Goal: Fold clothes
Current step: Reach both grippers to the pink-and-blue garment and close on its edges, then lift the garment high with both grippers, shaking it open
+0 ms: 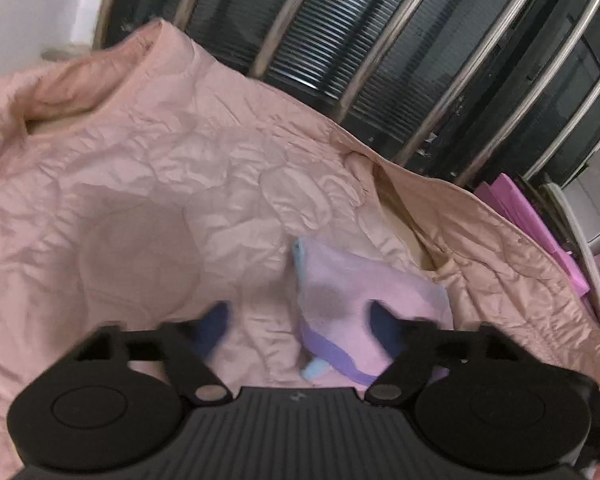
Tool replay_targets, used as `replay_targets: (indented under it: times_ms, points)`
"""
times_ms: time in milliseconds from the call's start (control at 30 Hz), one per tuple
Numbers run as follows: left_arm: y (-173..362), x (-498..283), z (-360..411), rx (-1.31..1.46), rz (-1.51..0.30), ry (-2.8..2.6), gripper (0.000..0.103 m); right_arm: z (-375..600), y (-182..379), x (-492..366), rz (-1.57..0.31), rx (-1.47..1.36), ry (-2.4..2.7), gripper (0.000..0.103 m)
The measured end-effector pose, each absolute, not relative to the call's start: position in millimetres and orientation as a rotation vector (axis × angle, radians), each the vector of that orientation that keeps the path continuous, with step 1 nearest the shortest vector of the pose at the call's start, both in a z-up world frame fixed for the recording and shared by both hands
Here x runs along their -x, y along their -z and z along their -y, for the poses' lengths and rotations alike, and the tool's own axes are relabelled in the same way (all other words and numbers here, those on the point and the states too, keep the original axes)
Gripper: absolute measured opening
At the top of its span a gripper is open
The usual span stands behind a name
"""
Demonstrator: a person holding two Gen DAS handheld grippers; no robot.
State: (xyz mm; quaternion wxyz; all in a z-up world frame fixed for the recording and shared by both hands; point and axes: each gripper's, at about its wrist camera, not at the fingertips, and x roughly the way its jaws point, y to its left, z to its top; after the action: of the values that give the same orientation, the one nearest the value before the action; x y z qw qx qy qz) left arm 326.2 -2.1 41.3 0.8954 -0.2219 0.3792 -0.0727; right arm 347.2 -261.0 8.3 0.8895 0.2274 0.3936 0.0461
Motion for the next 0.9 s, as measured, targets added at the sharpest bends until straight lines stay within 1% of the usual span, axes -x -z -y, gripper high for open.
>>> replay_targets:
  times_ms: [33, 67, 100, 133, 200, 333, 400, 433, 467, 500, 567, 633, 667, 767, 867, 900]
  points:
    - [-39.2, -327.6, 2.9, 0.472, -0.797, 0.168, 0.033, 261.3, -10.1, -345.6, -0.802, -0.468, -0.094, 0.008]
    - [-37.5, -328.8, 4.7, 0.473, -0.801, 0.182, 0.017, 262.3, -13.6, -342.9, -0.779, -0.468, -0.097, 0.006]
    - [-36.1, -329.7, 6.6, 0.473, -0.803, 0.192, 0.014, 263.2, -17.1, -340.1, -0.756, -0.468, -0.1, 0.005]
    - [-35.8, -329.5, 8.4, 0.467, -0.799, 0.193, 0.014, 264.0, -20.8, -337.6, -0.736, -0.465, -0.104, 0.005]
    - [-35.2, -328.7, 12.3, 0.455, -0.799, 0.195, 0.005, 265.0, -29.0, -333.7, -0.703, -0.459, -0.113, 0.005]
    - [-47.1, -321.8, 15.7, 0.438, -0.755, 0.212, 0.004, 266.7, -48.0, -323.0, -0.627, -0.483, -0.158, 0.004]
    - [-57.5, -317.0, 16.8, 0.424, -0.716, 0.233, 0.005, 267.0, -58.4, -316.9, -0.577, -0.497, -0.187, 0.004]
    - [-64.8, -312.7, 18.0, 0.405, -0.683, 0.266, 0.011, 267.4, -63.1, -314.4, -0.555, -0.505, -0.203, 0.004]
    - [-71.7, -308.3, 19.6, 0.383, -0.651, 0.304, 0.045, 268.3, -67.5, -312.0, -0.534, -0.514, -0.216, 0.004]
    - [-76.8, -303.3, 22.5, 0.345, -0.629, 0.361, 0.098, 270.0, -71.5, -309.5, -0.516, -0.524, -0.226, 0.004]
    - [-83.1, -291.0, 30.2, 0.249, -0.564, 0.482, 0.102, 273.5, -79.2, -306.1, -0.501, -0.533, -0.229, 0.004]
    - [-83.9, -279.3, 42.4, 0.142, -0.472, 0.509, 0.102, 274.6, -85.8, -303.2, -0.501, -0.529, -0.227, 0.004]
    - [-82.8, -278.6, 49.3, 0.106, -0.454, 0.469, 0.102, 273.7, -88.6, -301.4, -0.497, -0.527, -0.234, 0.004]
    - [-71.2, -284.2, 74.9, -0.01, -0.472, 0.383, 0.102, 268.2, -97.9, -295.8, -0.485, -0.512, -0.263, 0.004]
    - [-57.4, -285.0, 103.5, -0.189, -0.46, 0.297, 0.102, 261.2, -110.5, -285.9, -0.455, -0.486, -0.281, 0.004]
    - [-54.0, -285.3, 109.3, -0.24, -0.452, 0.278, 0.098, 259.2, -115.6, -281.6, -0.44, -0.474, -0.282, 0.004]
